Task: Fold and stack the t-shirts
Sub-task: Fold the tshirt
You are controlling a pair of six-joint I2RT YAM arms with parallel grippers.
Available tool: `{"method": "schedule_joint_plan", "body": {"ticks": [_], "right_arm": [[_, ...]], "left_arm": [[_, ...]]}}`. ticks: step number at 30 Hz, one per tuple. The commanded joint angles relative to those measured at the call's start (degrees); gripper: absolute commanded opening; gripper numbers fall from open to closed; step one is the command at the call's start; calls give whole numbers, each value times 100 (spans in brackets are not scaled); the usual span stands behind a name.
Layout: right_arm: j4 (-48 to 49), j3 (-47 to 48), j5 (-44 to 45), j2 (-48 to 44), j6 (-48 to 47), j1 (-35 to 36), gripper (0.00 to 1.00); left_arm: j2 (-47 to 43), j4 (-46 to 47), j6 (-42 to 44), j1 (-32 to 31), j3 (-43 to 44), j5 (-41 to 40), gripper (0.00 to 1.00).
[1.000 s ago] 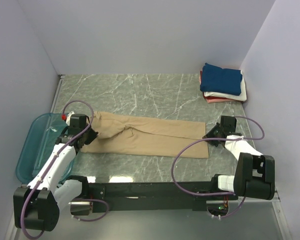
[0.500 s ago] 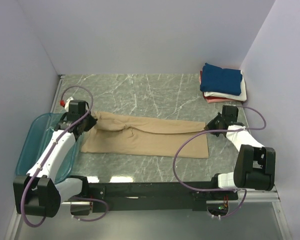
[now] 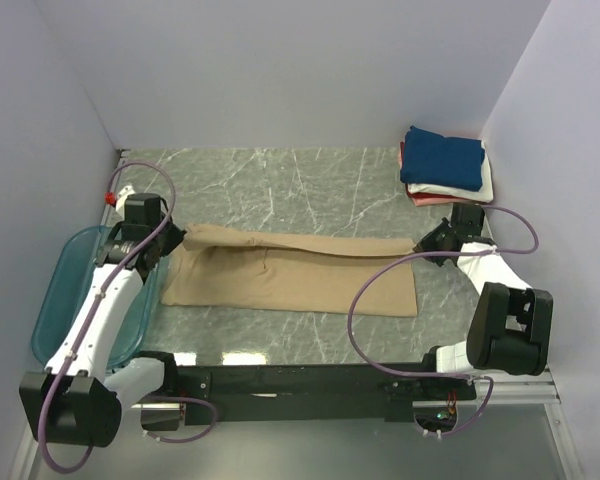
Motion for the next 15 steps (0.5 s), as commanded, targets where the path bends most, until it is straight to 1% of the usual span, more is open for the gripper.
{"method": "schedule_joint_plan", "body": {"ticks": [1,6,15], "right_arm": [[-18,330,-149,54,-34,-82,0],[52,67,-211,-51,-51,-90,0],[122,-583,-299,-367,-192,-90,0]], "left_arm": [[-314,-60,139,62,-26,-92,0],[-454,-78,121,71,-210,-57,0],[-806,1,-28,71,-887,83,0]]}}
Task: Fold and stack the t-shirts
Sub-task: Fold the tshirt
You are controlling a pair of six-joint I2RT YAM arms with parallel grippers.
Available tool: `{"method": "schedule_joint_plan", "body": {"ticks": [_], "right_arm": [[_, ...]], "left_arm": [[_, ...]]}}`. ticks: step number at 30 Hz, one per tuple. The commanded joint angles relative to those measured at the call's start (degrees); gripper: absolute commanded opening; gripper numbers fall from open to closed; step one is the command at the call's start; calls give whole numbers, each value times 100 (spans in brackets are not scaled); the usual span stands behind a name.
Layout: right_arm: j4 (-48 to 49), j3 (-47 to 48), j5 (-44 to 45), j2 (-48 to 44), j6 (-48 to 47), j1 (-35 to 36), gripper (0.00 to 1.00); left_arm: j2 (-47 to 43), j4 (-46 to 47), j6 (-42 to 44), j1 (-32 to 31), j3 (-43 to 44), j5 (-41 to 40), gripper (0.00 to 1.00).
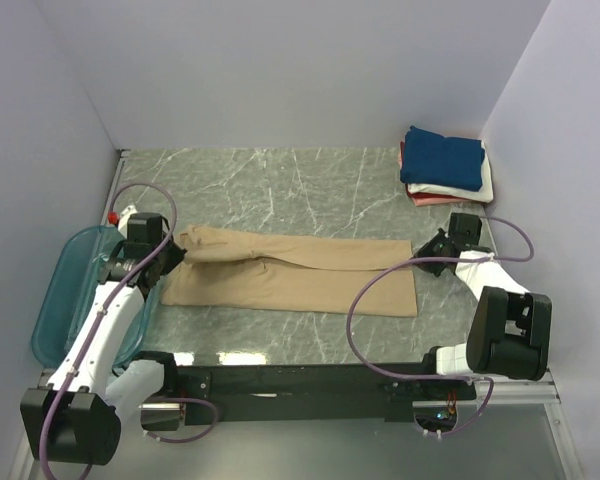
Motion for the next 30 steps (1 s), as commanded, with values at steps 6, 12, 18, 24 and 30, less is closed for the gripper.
{"method": "schedule_joint_plan", "body": {"ticks": [6,12,18,24,30], "right_arm": [[72,-364,-39,-328,-194,-69,0],[-60,-285,-4,-434,-203,-104,0],[-42,-329,32,-408,-220,-209,0],[72,-329,-65,-258,-194,-323,0],[195,-479,-74,-205,-220,-324,2]], "left_arm": [[-396,34,-53,34,-384,3,0],[-449,-36,-53,43,-366,-94,1],[-449,-27,-53,34,-445,-50,0],[-475,25,-105,43,-586,55,0],[-431,218,-351,43,-910,310,0]]}}
